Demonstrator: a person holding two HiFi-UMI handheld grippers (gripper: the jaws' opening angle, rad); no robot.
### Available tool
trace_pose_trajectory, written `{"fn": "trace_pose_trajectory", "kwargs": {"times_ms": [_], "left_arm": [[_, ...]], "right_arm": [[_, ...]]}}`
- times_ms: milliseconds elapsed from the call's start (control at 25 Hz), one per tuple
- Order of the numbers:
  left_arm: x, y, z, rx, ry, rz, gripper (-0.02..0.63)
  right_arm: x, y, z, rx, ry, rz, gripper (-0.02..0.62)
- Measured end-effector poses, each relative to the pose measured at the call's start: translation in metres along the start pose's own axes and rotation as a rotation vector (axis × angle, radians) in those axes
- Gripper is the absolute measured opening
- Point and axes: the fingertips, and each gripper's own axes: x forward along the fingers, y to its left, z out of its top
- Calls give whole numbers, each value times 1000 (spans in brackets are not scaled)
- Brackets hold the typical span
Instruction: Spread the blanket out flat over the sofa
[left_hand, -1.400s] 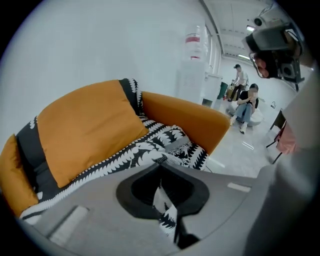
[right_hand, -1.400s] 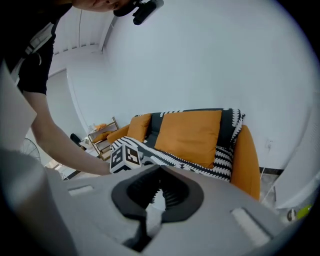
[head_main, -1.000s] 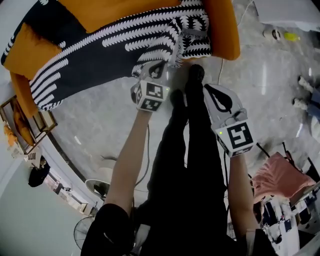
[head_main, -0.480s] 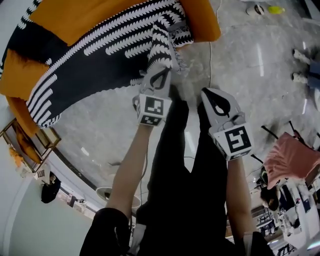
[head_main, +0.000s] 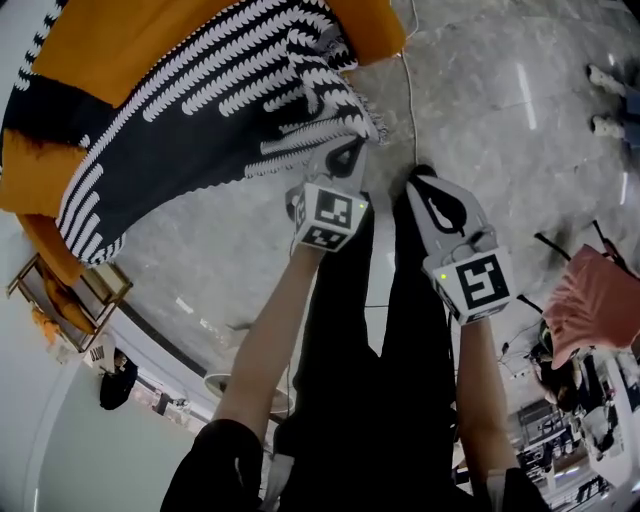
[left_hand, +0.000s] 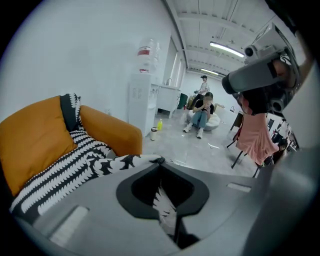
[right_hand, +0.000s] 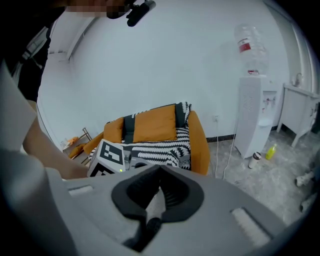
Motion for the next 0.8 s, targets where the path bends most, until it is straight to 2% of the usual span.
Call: {"fn": "trace_pose_trajectory", "kwargs": {"times_ms": [240,440,640,800], "left_arm": [[27,-36,-6,17,47,-20,20],[52,-44,-33,12,92,-7,20],[92,-51,-69,24,152,5,18],[135,-75,-84,59,195,-8,18]], "right_arm": [[-22,-17,-14,15,2,23,3],[-23,-18,-24,-2,8,72,3],[-10,-29,-57,-6,32,131,3],[-13,-54,-84,-12,58,158,3]]}}
